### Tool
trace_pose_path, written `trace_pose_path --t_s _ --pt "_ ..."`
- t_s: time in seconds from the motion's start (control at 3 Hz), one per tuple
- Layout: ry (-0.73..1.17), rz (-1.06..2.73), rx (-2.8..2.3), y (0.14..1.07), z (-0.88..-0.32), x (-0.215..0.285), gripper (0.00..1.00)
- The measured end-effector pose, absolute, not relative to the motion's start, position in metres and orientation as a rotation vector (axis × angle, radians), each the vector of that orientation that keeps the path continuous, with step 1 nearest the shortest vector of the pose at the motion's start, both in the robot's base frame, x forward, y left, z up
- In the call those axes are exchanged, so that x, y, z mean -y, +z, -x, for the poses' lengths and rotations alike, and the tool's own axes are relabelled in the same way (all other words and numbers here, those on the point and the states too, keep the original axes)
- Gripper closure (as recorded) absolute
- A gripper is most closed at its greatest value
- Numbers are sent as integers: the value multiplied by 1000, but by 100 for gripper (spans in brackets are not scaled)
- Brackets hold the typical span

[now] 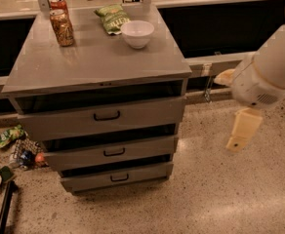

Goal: Open middle drawer

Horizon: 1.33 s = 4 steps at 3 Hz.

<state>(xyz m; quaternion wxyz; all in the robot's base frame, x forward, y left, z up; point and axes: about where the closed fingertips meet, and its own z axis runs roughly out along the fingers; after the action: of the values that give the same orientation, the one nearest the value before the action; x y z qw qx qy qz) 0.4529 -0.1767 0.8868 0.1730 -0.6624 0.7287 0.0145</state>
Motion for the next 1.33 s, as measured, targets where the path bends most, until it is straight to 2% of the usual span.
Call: trace_pose_path --t_s 0.67,1.33 --pt "195 2161 -1729 735 -508 110 0" --pt "243 2187 -1705 708 -513 104 0"
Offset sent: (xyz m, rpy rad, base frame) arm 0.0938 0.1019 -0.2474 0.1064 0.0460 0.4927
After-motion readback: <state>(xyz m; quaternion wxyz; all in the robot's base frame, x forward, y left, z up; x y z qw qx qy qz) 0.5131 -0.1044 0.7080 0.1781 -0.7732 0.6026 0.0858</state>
